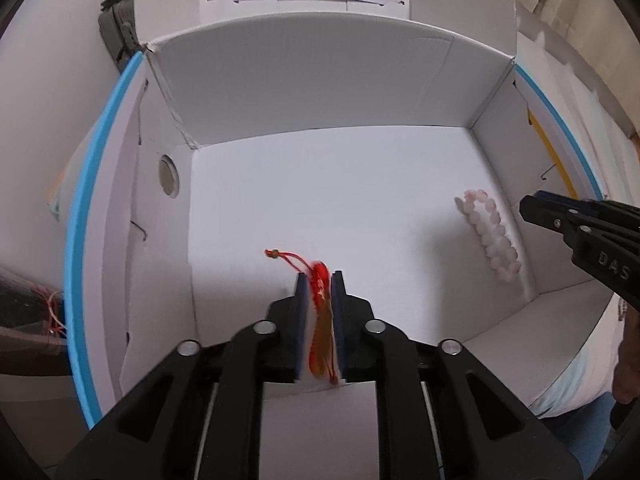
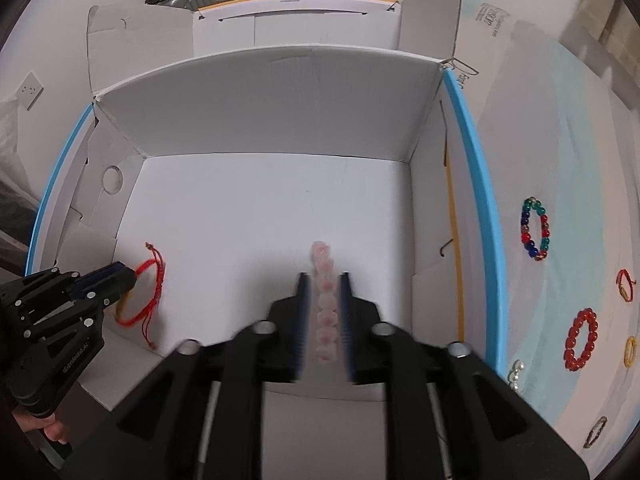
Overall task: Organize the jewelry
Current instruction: 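Open both tools to drop the bracelets into the box, then move both tools back over the remaining bracelets on the bed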
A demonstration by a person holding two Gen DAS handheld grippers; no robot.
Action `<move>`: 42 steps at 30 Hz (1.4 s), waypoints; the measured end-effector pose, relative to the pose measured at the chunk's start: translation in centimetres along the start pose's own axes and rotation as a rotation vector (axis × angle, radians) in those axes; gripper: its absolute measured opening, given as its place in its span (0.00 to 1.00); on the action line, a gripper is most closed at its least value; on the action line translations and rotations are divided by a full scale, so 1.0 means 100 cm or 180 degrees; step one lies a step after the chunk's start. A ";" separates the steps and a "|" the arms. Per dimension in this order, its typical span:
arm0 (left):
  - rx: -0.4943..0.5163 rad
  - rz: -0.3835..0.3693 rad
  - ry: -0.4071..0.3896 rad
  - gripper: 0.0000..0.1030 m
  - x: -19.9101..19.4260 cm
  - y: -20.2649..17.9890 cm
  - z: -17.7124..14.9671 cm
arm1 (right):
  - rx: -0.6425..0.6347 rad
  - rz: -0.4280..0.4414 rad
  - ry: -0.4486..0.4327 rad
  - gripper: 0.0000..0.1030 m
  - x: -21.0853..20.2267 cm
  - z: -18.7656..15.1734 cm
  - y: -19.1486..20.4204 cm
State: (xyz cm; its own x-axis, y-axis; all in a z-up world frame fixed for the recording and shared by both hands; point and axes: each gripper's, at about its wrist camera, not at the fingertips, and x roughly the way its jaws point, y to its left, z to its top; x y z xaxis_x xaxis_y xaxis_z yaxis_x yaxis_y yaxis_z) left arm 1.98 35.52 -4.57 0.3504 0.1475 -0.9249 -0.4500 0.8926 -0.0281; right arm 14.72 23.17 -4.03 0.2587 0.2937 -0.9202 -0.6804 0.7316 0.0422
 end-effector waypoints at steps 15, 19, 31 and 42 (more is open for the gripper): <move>0.0010 0.0021 -0.0401 0.79 -0.043 -0.014 -0.005 | -0.0007 -0.0101 -0.0564 0.90 -0.065 -0.006 -0.008; 0.0033 0.0017 -0.0453 0.85 -0.051 -0.024 -0.004 | 0.0072 -0.0090 -0.0641 0.91 -0.081 -0.011 -0.018; 0.0140 -0.0041 -0.0712 0.94 -0.084 -0.067 -0.006 | 0.0360 -0.0210 -0.0957 0.93 -0.130 -0.038 -0.059; 0.0432 -0.0278 -0.0936 0.94 -0.109 -0.132 -0.012 | 0.0598 -0.0494 -0.1243 0.93 -0.182 -0.072 -0.113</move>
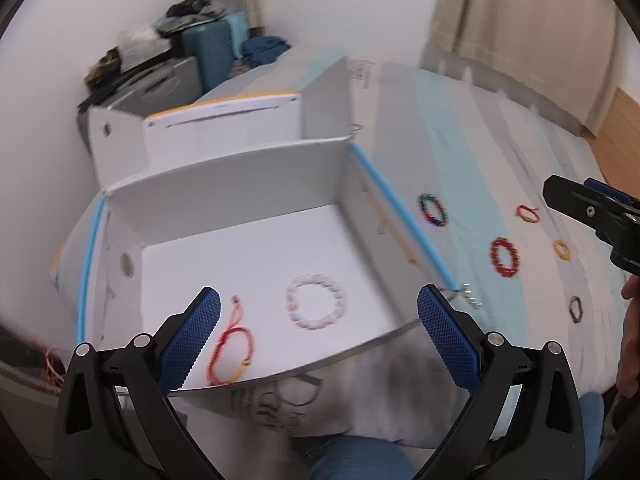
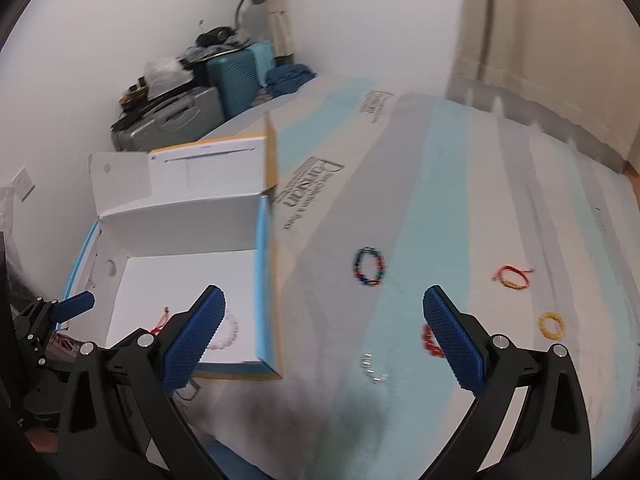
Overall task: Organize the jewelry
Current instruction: 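Move both tools back over the remaining bracelets on the bed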
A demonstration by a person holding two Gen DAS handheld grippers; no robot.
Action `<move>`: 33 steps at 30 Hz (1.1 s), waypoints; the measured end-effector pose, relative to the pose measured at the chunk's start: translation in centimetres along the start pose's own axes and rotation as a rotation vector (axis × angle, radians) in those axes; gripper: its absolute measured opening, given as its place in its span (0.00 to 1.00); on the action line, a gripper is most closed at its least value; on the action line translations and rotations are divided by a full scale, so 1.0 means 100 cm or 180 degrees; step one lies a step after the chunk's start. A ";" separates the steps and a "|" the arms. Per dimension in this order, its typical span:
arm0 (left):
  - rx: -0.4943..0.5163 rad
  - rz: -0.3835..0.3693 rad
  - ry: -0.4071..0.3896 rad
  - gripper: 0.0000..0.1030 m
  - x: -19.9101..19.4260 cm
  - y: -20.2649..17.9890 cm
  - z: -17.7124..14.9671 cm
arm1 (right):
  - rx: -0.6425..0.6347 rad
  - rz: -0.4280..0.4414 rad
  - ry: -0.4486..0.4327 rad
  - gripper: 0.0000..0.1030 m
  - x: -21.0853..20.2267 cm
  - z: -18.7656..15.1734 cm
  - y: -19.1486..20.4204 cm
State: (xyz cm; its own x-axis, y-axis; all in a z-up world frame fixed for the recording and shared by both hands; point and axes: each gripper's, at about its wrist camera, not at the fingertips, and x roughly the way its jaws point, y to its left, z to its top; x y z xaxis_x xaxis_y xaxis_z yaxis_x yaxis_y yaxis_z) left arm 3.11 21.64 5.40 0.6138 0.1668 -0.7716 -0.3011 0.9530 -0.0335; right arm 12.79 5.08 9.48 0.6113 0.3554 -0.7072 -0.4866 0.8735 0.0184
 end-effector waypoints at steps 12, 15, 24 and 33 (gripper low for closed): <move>0.0299 -0.0276 -0.0133 0.94 -0.011 -0.076 0.007 | 0.0222 -0.0272 -0.0085 0.93 -0.037 -0.019 -0.066; 0.0363 -0.0339 -0.0135 0.94 -0.011 -0.093 0.006 | 0.0282 -0.0337 -0.0097 0.93 -0.045 -0.025 -0.083; 0.0546 -0.0503 -0.0147 0.94 -0.007 -0.144 0.003 | 0.0507 -0.0530 -0.0100 0.93 -0.062 -0.043 -0.139; 0.0663 -0.0646 -0.0072 0.94 0.020 -0.189 -0.002 | 0.0671 -0.0695 -0.0010 0.93 -0.059 -0.064 -0.188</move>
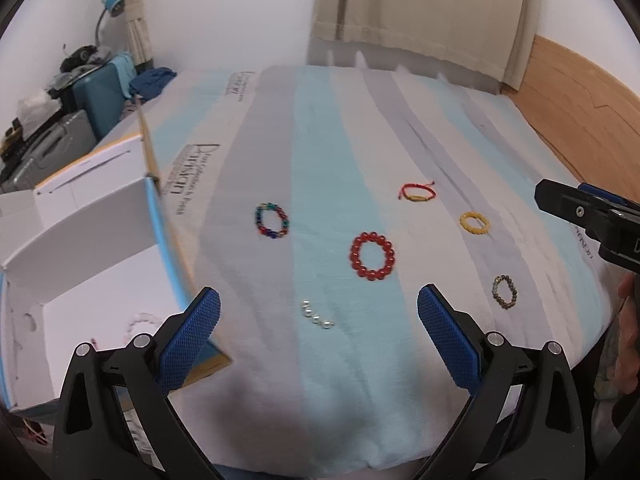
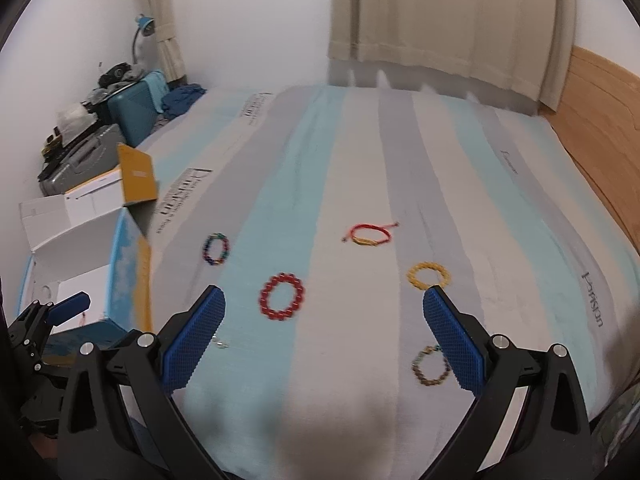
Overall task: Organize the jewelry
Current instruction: 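Move both tools back over the remaining bracelets on the bed, then grasp the pearl strand with the left tool while the right tool grasps the brown wooden bead bracelet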
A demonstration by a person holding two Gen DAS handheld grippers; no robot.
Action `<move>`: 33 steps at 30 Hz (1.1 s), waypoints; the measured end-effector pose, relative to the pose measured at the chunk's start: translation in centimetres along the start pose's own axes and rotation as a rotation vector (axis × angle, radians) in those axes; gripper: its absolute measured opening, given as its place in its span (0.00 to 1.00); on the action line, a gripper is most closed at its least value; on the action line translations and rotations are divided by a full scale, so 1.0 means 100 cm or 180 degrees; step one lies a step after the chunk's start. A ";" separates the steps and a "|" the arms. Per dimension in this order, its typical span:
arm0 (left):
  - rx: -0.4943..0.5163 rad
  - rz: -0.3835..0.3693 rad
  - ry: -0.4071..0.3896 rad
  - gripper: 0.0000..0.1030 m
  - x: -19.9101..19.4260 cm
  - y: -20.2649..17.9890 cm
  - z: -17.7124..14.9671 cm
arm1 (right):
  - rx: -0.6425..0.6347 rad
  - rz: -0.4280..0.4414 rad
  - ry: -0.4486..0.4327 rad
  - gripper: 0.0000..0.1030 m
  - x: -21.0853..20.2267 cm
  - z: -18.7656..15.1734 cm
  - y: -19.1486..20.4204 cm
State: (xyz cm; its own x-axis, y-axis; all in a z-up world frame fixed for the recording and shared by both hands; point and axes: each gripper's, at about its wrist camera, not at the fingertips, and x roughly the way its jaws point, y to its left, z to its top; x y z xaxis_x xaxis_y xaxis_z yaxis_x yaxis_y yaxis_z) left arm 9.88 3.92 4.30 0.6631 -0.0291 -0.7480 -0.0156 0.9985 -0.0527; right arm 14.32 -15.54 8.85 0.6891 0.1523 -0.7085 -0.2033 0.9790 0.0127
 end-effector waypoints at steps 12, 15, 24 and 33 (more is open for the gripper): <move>0.0071 -0.0114 0.0276 0.94 0.078 -0.024 -0.010 | 0.0210 -0.0117 0.0395 0.93 0.059 -0.035 -0.072; 0.0033 -0.0128 0.0356 0.94 0.099 -0.022 -0.014 | 0.0239 -0.0162 0.0522 0.93 0.079 -0.046 -0.089; -0.0085 -0.0145 0.0573 0.94 0.148 -0.008 -0.025 | 0.0341 -0.0136 0.0927 0.93 0.134 -0.073 -0.120; -0.0164 -0.0117 0.0751 0.88 0.179 0.005 -0.037 | 0.0437 -0.0121 0.1224 0.89 0.172 -0.099 -0.134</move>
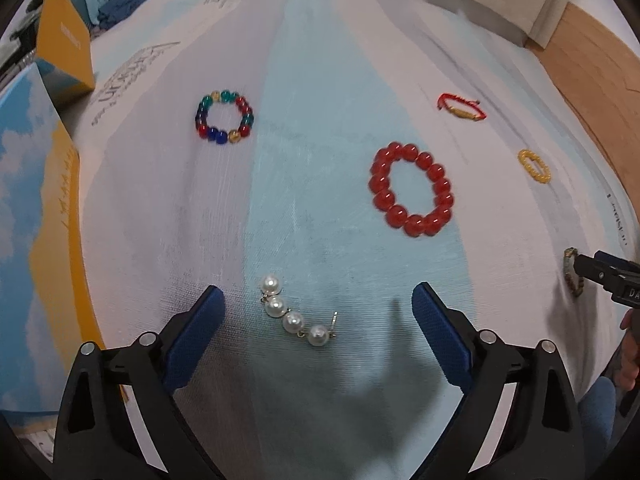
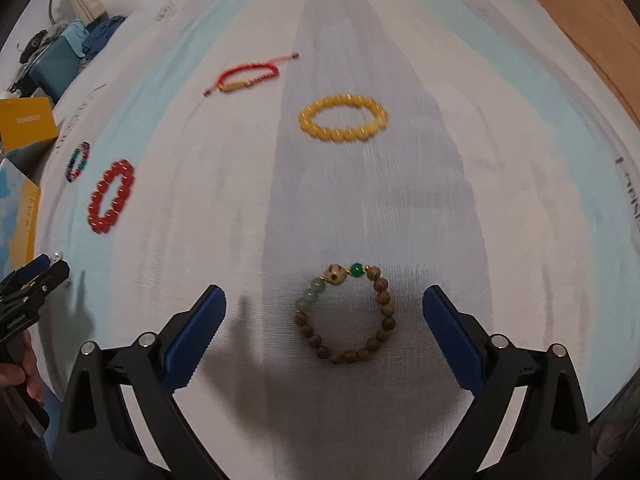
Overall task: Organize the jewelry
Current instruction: 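Grasp the pearl strand with the left tool while the right tool grasps the brown wooden bead bracelet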
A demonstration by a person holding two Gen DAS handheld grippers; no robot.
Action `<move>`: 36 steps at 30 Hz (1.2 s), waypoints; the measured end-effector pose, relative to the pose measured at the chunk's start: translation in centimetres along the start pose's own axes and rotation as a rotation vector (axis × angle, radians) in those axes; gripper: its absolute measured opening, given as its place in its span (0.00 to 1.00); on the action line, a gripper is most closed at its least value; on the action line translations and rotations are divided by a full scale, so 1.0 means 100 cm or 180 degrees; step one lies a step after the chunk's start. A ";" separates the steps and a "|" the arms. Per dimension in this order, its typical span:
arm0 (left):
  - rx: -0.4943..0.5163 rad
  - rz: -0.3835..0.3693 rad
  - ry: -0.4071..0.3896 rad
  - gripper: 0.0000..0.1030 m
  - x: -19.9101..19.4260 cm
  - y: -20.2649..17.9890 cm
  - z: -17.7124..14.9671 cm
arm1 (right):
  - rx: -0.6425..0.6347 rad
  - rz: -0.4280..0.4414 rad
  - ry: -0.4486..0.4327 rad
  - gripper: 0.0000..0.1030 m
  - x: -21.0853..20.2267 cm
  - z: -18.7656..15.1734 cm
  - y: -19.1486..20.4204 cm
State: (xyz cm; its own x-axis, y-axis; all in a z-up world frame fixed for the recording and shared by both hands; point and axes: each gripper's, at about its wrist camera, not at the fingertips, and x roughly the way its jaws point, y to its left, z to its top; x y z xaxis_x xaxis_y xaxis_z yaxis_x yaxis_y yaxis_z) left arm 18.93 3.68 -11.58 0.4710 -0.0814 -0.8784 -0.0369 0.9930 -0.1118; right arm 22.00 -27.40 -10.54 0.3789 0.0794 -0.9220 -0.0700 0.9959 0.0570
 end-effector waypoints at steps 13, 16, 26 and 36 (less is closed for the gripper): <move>0.0090 0.0242 0.0033 0.32 0.006 0.005 -0.005 | -0.0012 0.0048 0.0136 0.43 0.020 -0.014 -0.007; 0.0022 0.0213 0.0050 0.13 0.005 0.009 -0.006 | -0.0057 0.0062 0.0135 0.26 0.019 -0.016 -0.007; 0.0049 0.0143 0.0051 0.10 -0.005 0.008 -0.005 | -0.0054 0.0024 0.0093 0.08 0.010 -0.018 -0.012; 0.0077 0.0118 -0.0036 0.10 -0.026 0.003 0.004 | -0.0001 0.0055 -0.0053 0.08 -0.009 -0.016 -0.017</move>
State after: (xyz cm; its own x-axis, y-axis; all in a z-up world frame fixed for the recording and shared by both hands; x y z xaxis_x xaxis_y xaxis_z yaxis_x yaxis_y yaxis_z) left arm 18.05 4.21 -9.16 0.4795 -0.0437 -0.8764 -0.0333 0.9971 -0.0680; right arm 20.24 -29.19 -10.40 0.3929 0.0975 -0.9144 -0.0771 0.9944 0.0729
